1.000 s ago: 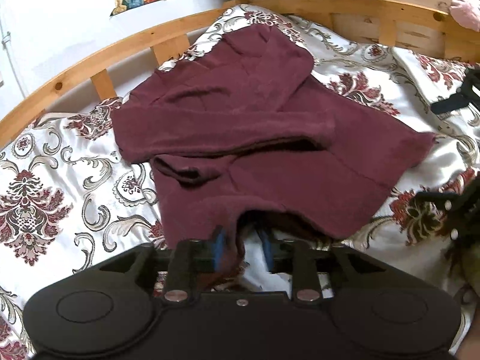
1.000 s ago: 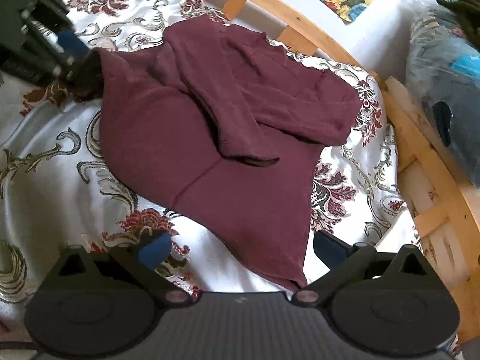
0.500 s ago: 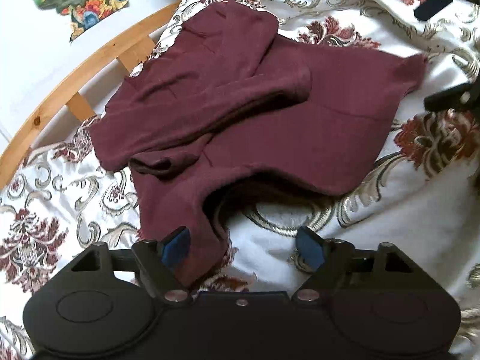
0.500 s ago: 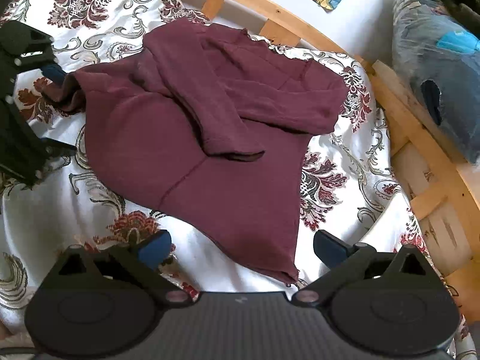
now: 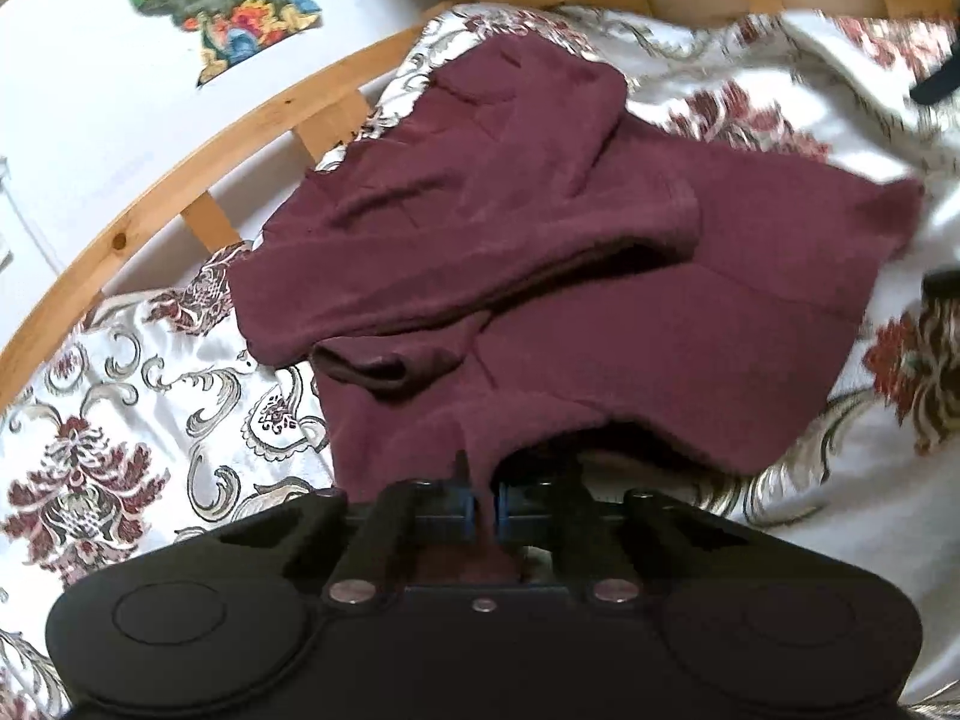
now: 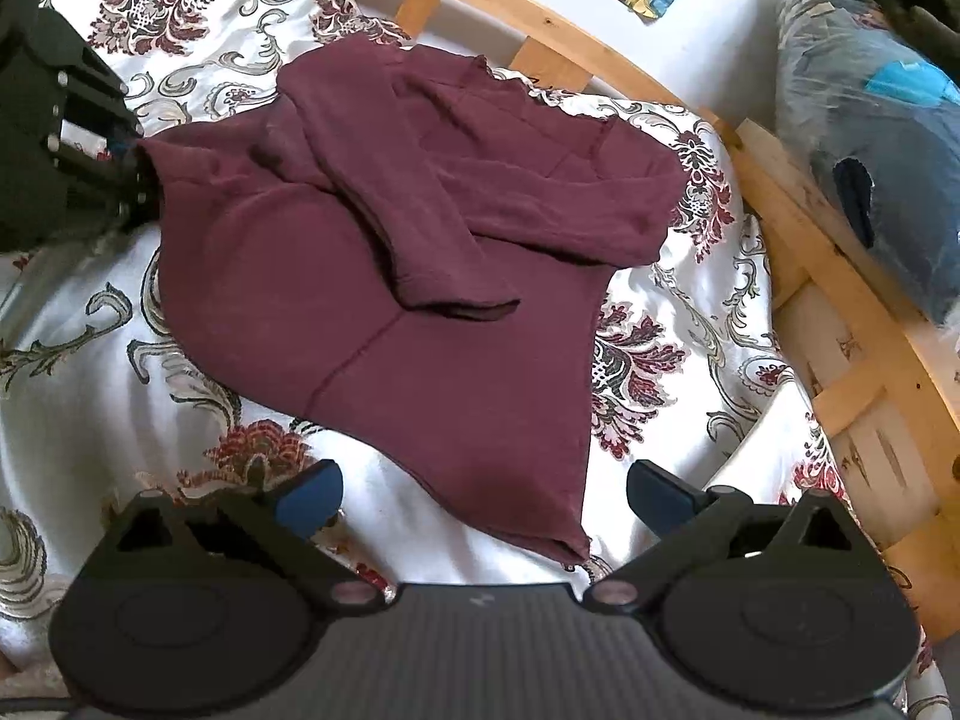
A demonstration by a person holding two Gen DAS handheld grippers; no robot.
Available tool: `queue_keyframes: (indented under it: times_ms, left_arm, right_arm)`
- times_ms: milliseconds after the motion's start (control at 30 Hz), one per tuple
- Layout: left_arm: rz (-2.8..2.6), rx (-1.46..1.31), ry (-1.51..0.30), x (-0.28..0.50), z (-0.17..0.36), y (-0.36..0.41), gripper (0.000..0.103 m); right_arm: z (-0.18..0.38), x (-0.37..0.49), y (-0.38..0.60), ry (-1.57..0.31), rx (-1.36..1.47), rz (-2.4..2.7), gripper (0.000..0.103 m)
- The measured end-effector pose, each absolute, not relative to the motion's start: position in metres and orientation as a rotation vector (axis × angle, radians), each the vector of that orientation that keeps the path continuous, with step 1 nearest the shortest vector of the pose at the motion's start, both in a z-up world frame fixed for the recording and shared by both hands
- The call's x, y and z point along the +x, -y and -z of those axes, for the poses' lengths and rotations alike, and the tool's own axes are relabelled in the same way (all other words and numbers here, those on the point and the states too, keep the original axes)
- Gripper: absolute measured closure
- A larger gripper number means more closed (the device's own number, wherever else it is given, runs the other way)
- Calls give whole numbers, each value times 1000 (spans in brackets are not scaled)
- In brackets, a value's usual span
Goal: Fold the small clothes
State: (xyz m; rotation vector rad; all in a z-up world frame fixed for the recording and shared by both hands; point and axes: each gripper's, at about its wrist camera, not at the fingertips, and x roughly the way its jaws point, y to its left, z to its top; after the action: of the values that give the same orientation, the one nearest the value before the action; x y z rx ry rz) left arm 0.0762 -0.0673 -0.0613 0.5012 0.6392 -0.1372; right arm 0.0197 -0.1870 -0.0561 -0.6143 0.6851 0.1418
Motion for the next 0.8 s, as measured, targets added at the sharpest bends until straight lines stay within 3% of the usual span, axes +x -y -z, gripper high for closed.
queue_keyframes:
  times_ms: [800]
  left_arm:
    - [156,409,-644,70,44,58,99]
  right_arm:
    - [62,19,182,-680,-658,-144,0]
